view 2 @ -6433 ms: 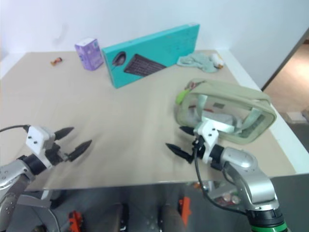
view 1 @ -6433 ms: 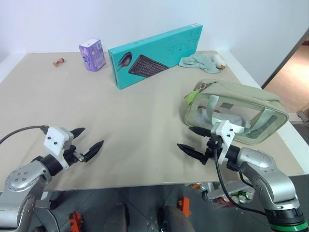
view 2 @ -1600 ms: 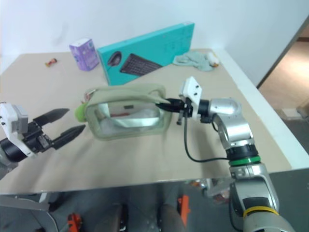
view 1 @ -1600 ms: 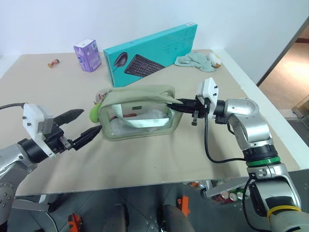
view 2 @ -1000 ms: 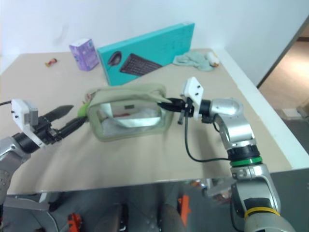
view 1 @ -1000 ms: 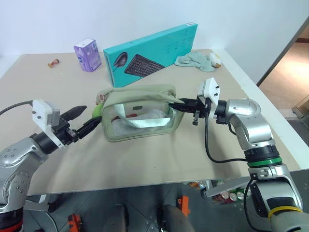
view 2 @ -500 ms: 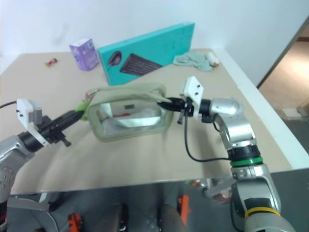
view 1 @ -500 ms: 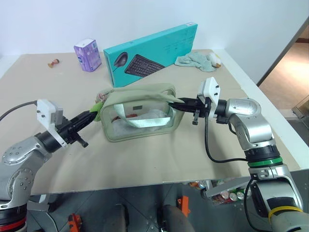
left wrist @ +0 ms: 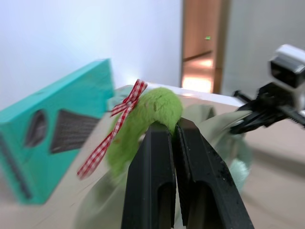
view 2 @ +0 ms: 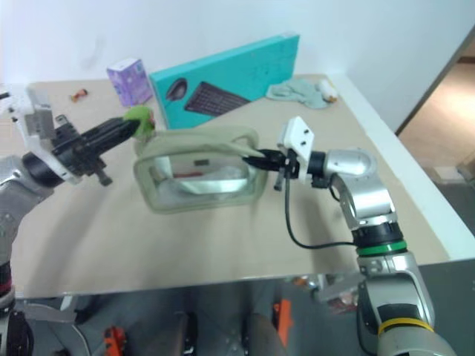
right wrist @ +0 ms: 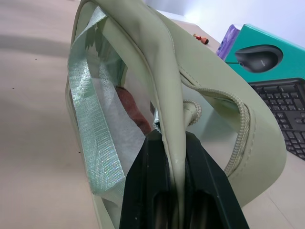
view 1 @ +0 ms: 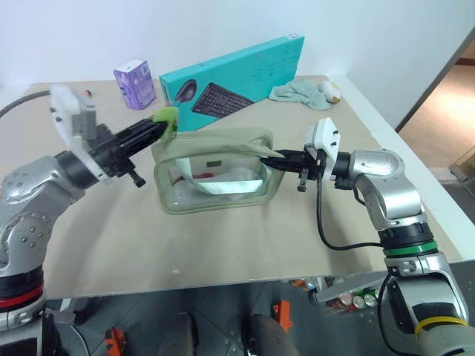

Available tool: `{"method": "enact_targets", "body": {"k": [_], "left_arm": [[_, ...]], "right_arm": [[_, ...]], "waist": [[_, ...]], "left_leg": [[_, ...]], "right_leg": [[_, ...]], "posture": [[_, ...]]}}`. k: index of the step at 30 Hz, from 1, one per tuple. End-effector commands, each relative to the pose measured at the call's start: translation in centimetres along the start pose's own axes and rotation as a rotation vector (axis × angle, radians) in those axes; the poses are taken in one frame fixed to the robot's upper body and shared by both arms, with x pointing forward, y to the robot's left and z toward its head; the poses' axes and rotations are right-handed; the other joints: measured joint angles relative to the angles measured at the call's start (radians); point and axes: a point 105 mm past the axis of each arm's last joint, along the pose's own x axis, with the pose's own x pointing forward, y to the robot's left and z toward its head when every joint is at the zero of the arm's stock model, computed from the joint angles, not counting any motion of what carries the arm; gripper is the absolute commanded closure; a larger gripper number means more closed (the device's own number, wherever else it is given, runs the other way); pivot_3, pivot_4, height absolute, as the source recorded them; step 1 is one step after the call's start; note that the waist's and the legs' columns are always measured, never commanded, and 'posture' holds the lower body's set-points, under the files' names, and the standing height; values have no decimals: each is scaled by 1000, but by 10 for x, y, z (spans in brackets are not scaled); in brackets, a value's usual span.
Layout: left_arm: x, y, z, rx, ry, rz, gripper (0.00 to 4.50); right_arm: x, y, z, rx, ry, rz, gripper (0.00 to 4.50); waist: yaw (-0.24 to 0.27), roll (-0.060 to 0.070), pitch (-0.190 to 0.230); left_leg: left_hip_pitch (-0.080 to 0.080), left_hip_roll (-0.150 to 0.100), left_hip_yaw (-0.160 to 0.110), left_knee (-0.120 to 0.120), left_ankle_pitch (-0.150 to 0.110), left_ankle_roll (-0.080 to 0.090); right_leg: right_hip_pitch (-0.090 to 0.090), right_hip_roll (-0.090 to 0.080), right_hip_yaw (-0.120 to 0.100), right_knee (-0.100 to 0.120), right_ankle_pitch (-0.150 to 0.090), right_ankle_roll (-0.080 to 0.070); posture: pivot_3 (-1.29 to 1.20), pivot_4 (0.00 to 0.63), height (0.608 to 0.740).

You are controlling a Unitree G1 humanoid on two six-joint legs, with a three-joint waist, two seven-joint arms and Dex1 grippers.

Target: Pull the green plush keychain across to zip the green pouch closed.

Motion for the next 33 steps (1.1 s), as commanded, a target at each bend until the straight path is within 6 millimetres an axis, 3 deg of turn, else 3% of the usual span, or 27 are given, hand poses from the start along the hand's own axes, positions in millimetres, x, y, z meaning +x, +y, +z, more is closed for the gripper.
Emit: {"method": "enact_targets", "body": {"k": [1,10,18,22,30,33], "left_arm": [[16,-11,3,19,-20,-76,4476],[70,-38,-6,-2,-93,-213,4476],[92,-54,-11,-12,-118,-271,4476],[94,-53,-12,4,-116,-247,4476],[79,-30,-9,81,-56,-111,4476],[70,-29,-21,107,15,-124,4476]], "right_arm": [[-7,-7,17,-64,-30,-21,4500],[-7,-7,20,-64,-33,-19,4500],[-9,-6,22,-66,-36,-20,4500],[-11,-5,22,-68,-36,-22,4500],[-14,-4,21,-67,-30,-33,4500],[-13,-4,20,-63,-32,-35,4500]], "waist": [[0,0,0],[1,0,0],[-2,0,0],[-1,0,0],[-1,0,0],[-2,0,0]], "left_leg": [[0,0,0,0,0,0],[0,-1,0,1,0,0],[0,-1,-1,0,0,0],[0,-1,-1,0,0,0],[0,-1,-1,0,0,0],[0,-1,-1,0,0,0]], "right_leg": [[0,0,0,0,0,0],[0,0,0,0,0,0],[0,1,1,0,0,1],[0,1,1,0,0,1],[0,1,1,0,0,1],[0,1,1,0,0,1]], "posture": [[0,150,740],[0,150,740],[0,150,740],[0,150,740],[0,150,740],[0,150,740]]}}
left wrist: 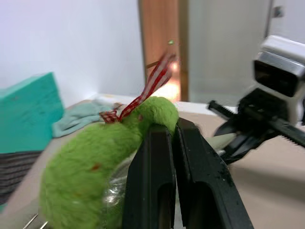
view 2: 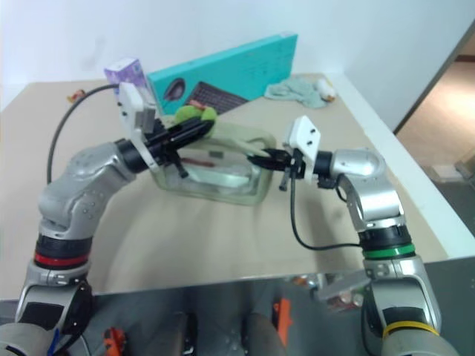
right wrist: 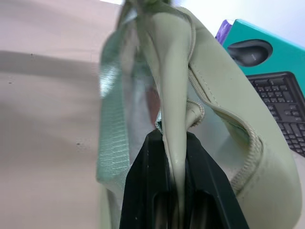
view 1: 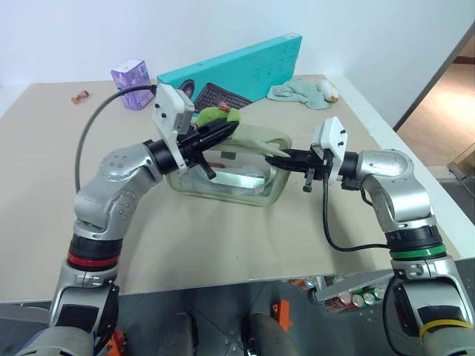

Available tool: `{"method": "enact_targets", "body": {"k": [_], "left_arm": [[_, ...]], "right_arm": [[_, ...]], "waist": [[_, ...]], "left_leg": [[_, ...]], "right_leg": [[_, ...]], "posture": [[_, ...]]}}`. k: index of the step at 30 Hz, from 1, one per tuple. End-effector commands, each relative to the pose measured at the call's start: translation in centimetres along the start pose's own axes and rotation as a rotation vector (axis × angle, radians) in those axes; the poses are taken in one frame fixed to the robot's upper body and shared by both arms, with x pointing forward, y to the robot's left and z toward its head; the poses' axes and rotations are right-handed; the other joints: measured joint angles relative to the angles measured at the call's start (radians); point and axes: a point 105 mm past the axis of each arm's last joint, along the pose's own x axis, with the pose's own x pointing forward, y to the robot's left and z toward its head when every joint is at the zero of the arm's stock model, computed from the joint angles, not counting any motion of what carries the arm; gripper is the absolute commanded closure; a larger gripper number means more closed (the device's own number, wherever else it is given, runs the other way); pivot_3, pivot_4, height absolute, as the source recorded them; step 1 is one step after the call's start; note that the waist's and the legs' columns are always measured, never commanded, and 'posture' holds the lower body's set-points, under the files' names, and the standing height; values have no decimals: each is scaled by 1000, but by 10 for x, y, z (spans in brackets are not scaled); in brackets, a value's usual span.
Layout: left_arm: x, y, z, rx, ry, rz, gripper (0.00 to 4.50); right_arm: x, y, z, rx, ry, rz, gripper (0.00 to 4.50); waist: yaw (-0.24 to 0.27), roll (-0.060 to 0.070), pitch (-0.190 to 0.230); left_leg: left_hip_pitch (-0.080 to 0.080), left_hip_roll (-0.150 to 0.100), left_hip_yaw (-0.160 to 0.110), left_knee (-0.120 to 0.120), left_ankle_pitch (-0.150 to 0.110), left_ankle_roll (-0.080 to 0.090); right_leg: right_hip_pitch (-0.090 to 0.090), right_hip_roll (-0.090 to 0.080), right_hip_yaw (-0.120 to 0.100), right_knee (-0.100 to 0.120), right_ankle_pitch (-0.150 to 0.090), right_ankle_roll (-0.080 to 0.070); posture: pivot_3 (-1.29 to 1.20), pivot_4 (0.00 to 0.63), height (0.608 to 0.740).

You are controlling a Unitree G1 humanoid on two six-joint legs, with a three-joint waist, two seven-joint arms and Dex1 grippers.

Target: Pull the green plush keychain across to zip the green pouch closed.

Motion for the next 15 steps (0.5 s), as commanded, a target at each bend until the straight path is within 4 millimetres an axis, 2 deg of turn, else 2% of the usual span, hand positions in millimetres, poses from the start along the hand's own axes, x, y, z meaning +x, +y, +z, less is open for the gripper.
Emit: {"method": "enact_targets", "body": {"k": [1,6,11,12,15], "left_arm": [[-9,-7,1,60,33,-35,4476],[-11,-17,-5,32,65,-86,4476],[-8,-21,2,7,45,-98,4476],[-8,-20,2,-1,43,-98,3805],[-7,-20,4,-3,45,-105,2836]], "right_arm": [[-3,-5,19,-61,-50,-18,4500],[-2,-5,18,-60,-54,-17,4500],[-1,-6,20,-65,-61,-18,4500],[0,-6,20,-65,-63,-19,4500],[0,-7,20,-66,-66,-21,4500]], "waist": [[0,0,0],[1,0,0],[1,0,0],[1,0,0],[0,0,0]], "left_leg": [[0,0,0,0,0,0],[0,0,0,0,0,0],[0,0,0,0,0,0],[0,0,0,0,0,0],[0,0,0,0,0,0]], "right_leg": [[0,0,0,0,0,0],[0,0,0,0,0,0],[0,0,0,0,0,0],[0,0,0,0,0,0],[0,0,0,0,0,0]], "posture": [[0,150,740],[0,150,740],[0,150,740],[0,150,740],[0,150,740]]}}
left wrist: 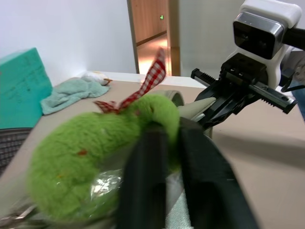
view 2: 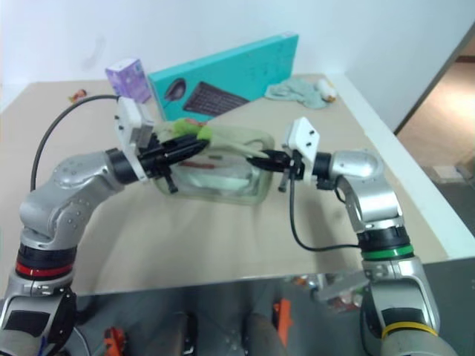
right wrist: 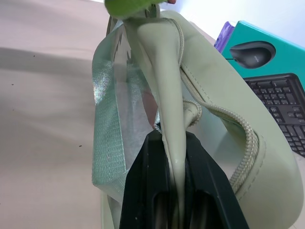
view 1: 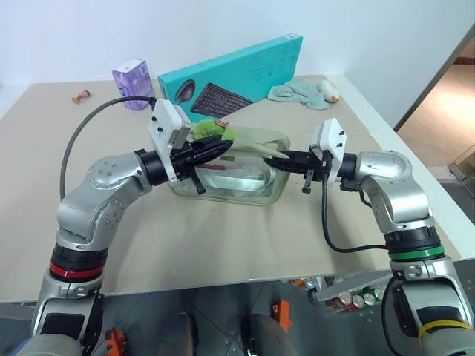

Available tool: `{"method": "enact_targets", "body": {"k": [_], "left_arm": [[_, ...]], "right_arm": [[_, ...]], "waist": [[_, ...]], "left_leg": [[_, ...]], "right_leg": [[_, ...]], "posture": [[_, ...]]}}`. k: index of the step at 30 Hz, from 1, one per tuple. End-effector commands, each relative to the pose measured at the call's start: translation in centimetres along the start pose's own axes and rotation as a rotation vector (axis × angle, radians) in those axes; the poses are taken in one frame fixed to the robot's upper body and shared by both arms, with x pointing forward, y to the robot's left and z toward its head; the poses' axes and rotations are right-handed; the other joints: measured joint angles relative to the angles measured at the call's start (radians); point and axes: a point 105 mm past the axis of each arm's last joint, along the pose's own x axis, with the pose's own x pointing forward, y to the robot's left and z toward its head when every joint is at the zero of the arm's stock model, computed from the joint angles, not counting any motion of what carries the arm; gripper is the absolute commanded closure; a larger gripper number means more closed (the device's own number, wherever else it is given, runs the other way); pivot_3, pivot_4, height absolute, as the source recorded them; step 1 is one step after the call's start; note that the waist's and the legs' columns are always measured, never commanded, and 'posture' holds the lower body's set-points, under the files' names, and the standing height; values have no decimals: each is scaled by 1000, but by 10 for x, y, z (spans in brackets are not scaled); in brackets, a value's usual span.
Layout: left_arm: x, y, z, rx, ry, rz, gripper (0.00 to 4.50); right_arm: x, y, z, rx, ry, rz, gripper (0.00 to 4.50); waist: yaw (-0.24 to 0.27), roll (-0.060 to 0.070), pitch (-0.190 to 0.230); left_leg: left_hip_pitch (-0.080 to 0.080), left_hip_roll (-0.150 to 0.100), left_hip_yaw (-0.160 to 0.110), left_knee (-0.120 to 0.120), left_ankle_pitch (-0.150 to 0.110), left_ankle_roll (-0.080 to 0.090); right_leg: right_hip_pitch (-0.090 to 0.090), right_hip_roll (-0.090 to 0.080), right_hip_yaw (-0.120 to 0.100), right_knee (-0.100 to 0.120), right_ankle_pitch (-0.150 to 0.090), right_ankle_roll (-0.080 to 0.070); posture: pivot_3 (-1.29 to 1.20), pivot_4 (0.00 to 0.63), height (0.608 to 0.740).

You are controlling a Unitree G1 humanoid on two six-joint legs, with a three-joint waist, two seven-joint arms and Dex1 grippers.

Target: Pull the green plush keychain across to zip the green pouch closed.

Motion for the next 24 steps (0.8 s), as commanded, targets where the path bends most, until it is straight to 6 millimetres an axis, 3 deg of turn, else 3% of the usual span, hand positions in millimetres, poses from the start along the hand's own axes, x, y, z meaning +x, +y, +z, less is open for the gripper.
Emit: {"method": "enact_targets", "body": {"k": [1,5,12,16,20,24], "left_arm": [[1,-4,19,59,-37,-26,2474],[-14,4,25,117,1,-17,1219],[-67,13,17,111,134,25,1219],[-103,35,18,35,109,211,1219],[-113,50,11,67,102,319,1219],[-109,55,-2,78,107,329,1219]], "right_arm": [[-2,-8,19,-64,-53,-23,4500],[-2,-9,19,-67,-55,-27,4500],[-4,-8,17,-62,-49,-34,4500],[-6,-7,16,-59,-45,-35,4500],[-7,-8,15,-58,-43,-38,4500],[-7,-8,16,-58,-40,-39,4500]], "waist": [[0,0,0],[-1,0,0],[-3,0,0],[-1,0,0],[2,0,0],[1,0,0]], "left_leg": [[0,0,0,0,0,0],[0,0,0,0,0,0],[0,2,0,-1,0,0],[0,2,1,-1,0,0],[0,2,0,0,0,0],[0,1,1,0,0,-1]], "right_leg": [[0,0,0,0,0,0],[0,0,0,0,0,0],[-1,1,0,0,-1,-1],[-1,1,0,0,-1,-2],[0,0,-1,0,0,-2],[0,-1,-1,0,1,-2]], "posture": [[0,150,740],[0,150,740],[0,150,740],[0,150,740],[0,150,740],[0,150,740]]}}
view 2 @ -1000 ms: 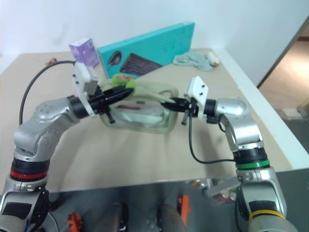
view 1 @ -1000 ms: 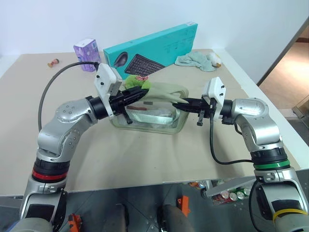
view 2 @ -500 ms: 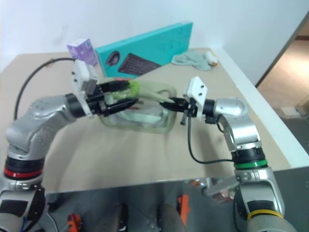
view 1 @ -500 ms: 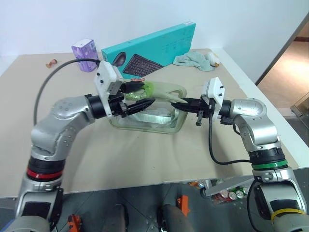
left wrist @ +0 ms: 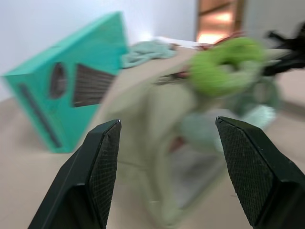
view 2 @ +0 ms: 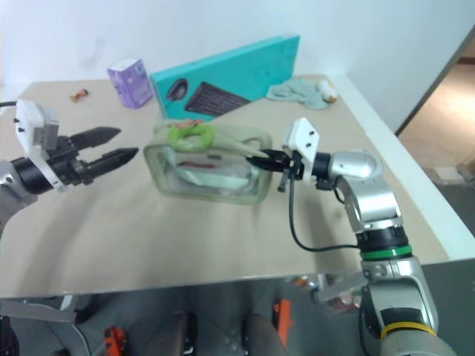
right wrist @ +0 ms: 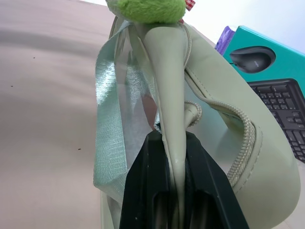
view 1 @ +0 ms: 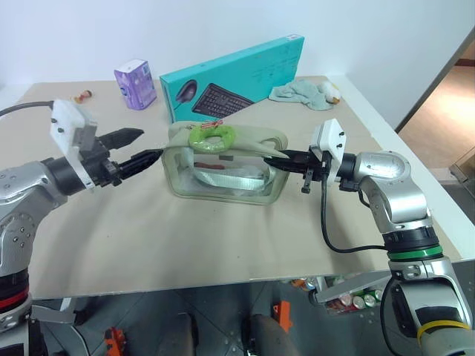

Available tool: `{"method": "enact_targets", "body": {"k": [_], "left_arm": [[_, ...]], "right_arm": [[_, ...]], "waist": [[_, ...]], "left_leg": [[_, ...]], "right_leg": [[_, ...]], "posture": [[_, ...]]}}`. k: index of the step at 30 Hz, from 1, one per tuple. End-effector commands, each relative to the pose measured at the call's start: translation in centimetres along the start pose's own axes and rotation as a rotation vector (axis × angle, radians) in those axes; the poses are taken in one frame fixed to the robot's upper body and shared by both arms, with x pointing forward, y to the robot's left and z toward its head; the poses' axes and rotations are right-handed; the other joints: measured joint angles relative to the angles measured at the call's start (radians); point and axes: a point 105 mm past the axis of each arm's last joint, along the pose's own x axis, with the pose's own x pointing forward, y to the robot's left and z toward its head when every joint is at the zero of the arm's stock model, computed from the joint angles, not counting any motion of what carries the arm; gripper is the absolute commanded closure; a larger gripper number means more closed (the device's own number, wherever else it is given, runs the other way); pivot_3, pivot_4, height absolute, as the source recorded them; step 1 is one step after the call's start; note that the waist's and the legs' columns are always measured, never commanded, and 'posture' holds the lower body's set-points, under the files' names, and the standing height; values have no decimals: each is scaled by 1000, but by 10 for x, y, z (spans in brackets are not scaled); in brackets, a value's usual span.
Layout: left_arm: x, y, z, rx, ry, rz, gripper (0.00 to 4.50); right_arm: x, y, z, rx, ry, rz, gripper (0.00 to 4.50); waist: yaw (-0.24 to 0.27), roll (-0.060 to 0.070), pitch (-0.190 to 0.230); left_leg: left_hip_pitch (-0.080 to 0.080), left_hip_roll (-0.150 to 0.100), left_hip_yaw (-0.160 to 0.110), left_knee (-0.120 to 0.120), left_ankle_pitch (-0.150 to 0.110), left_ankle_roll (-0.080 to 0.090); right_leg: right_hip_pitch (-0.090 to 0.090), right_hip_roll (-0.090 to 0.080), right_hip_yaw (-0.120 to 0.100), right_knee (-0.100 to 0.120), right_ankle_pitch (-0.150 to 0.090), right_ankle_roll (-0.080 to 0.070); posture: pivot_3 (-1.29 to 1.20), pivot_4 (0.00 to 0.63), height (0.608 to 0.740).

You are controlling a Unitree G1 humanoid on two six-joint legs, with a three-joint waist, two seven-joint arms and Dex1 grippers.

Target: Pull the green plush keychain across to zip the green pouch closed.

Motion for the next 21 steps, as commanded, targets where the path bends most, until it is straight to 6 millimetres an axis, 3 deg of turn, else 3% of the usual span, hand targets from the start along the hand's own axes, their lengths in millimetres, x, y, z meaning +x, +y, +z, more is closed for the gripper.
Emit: {"method": "enact_targets", "body": {"k": [1,12,15,21], "left_arm": [[5,1,-2,33,-23,4,1219],[33,-8,-23,16,-45,-93,1219],[37,-7,-24,16,-51,-100,2023],[40,-10,-26,-4,-61,-110,4137]], "right_arm": [[-6,-7,17,-52,-36,-31,4500],[-10,-7,17,-55,-26,-40,4500],[-11,-7,18,-54,-24,-42,4500],[-12,-5,19,-51,-25,-45,4500]], "waist": [[0,0,0],[0,0,0],[0,0,0],[0,0,0]], "left_leg": [[0,0,0,0,0,0],[0,0,0,-1,0,0],[0,0,0,0,0,0],[0,0,0,-1,0,0]], "right_leg": [[0,0,0,0,0,0],[-1,1,0,0,0,0],[-1,1,0,0,0,0],[-1,1,0,0,0,0]], "posture": [[0,150,740],[0,150,740],[0,150,740],[0,150,740]]}}
